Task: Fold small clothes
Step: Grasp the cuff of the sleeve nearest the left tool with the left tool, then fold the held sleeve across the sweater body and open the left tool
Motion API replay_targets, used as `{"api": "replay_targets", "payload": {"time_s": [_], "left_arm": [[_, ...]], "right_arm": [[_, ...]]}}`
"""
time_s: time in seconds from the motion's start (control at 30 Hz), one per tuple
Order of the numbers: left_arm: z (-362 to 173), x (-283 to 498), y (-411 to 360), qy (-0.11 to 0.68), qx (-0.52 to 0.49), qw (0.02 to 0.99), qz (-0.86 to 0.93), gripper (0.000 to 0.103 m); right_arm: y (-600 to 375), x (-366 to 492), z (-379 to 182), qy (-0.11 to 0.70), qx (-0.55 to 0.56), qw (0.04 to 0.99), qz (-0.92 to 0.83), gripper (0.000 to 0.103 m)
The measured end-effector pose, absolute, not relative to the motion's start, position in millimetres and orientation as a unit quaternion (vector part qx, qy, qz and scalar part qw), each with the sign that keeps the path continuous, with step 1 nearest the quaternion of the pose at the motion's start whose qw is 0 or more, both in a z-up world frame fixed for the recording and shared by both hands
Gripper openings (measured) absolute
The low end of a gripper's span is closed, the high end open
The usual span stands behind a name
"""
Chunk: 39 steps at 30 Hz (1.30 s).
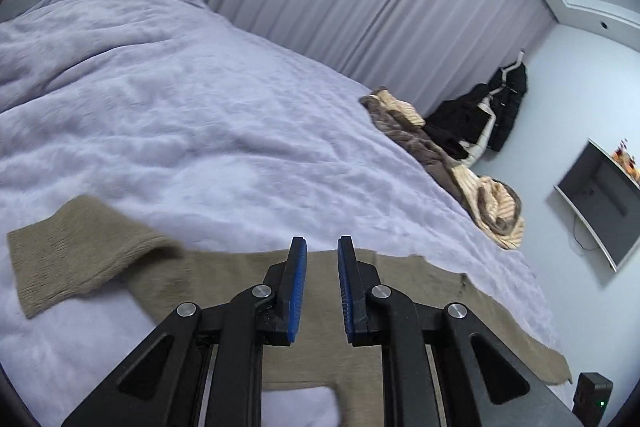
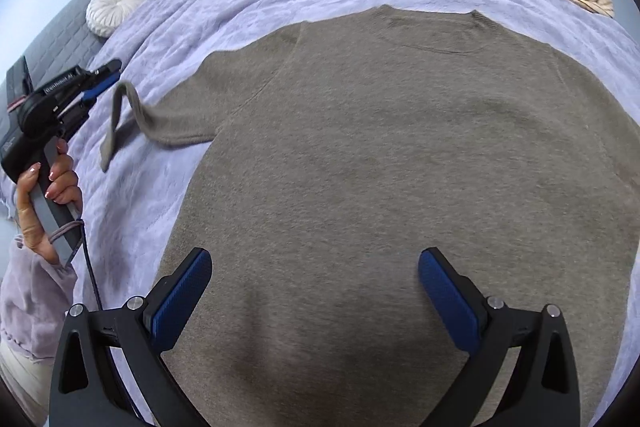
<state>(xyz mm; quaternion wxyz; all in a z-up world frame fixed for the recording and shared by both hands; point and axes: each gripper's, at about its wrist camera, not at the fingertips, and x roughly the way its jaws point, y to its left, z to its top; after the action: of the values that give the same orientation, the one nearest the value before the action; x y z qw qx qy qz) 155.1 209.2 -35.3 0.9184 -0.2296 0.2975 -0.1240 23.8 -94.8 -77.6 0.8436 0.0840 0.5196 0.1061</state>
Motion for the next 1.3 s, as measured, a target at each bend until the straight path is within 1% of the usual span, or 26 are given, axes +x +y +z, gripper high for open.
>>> {"api": "replay_targets", "payload": {"time_s": [0.1, 0.2, 0.23, 0.27, 0.3, 0.33, 0.37, 0.43, 0.57, 0.63, 0.7, 0.87, 0.9, 0.97, 1.0, 1.03, 1.1, 1.17, 1.3], "left_arm": [[-23, 166, 150, 0.307, -0.188, 0.918, -0.166, 0.018], [-31, 172, 112, 0.351, -0.175, 0.906, -0.155, 0.019], [-37, 172, 109, 0.368, -0.19, 0.896, -0.16, 0.036], [-44, 170, 112, 0.38, -0.205, 0.888, -0.159, 0.057], [-49, 165, 117, 0.383, -0.216, 0.887, -0.14, 0.094], [-52, 155, 125, 0.371, -0.219, 0.896, -0.107, 0.102], [-54, 146, 132, 0.361, -0.212, 0.904, -0.084, 0.102], [-59, 139, 153, 0.37, -0.198, 0.906, -0.053, 0.102], [-68, 133, 212, 0.378, -0.219, 0.899, 0.017, 0.102], [-80, 135, 251, 0.386, -0.278, 0.879, 0.044, 0.102], [-100, 139, 284, 0.394, -0.34, 0.852, 0.061, 0.102], [-138, 155, 328, 0.387, -0.438, 0.806, 0.088, 0.102], [-142, 157, 335, 0.377, -0.456, 0.8, 0.096, 0.099], [-151, 160, 350, 0.364, -0.484, 0.788, 0.115, 0.063], [-158, 165, 357, 0.37, -0.493, 0.779, 0.114, 0.019], [-163, 167, 360, 0.372, -0.5, 0.775, 0.106, 0.008], [-160, 167, 360, 0.359, -0.49, 0.789, 0.095, 0.008], [-141, 162, 354, 0.335, -0.447, 0.826, 0.078, 0.008], [-88, 156, 330, 0.278, -0.38, 0.882, -0.001, 0.008]], "right_arm": [[-115, 20, -74, 0.513, 0.101, 0.848, 0.091, 0.103], [-134, 19, -73, 0.512, 0.127, 0.845, 0.09, 0.103], [-139, 18, -72, 0.509, 0.135, 0.845, 0.095, 0.103], [-143, 16, -70, 0.505, 0.141, 0.845, 0.103, 0.103], [-145, 16, -70, 0.503, 0.145, 0.845, 0.109, 0.103], [-147, 15, -70, 0.501, 0.148, 0.845, 0.115, 0.103], [-147, 15, -72, 0.501, 0.151, 0.844, 0.121, 0.103], [-146, 17, -77, 0.5, 0.161, 0.841, 0.131, 0.103], [-135, 23, -93, 0.503, 0.208, 0.823, 0.163, 0.103], [-125, 26, -99, 0.514, 0.215, 0.81, 0.184, 0.103], [-114, 27, -100, 0.519, 0.194, 0.811, 0.19, 0.103], [-103, 32, -103, 0.532, 0.165, 0.809, 0.188, 0.103], [-102, 33, -103, 0.533, 0.163, 0.809, 0.186, 0.103], [-100, 32, -103, 0.535, 0.158, 0.81, 0.181, 0.103], [-100, 32, -103, 0.537, 0.155, 0.81, 0.177, 0.103], [-100, 32, -102, 0.538, 0.152, 0.81, 0.175, 0.103], [-99, 30, -102, 0.54, 0.149, 0.811, 0.17, 0.103], [-99, 30, -101, 0.539, 0.147, 0.813, 0.167, 0.103], [-102, 29, -100, 0.531, 0.153, 0.816, 0.168, 0.103]]}}
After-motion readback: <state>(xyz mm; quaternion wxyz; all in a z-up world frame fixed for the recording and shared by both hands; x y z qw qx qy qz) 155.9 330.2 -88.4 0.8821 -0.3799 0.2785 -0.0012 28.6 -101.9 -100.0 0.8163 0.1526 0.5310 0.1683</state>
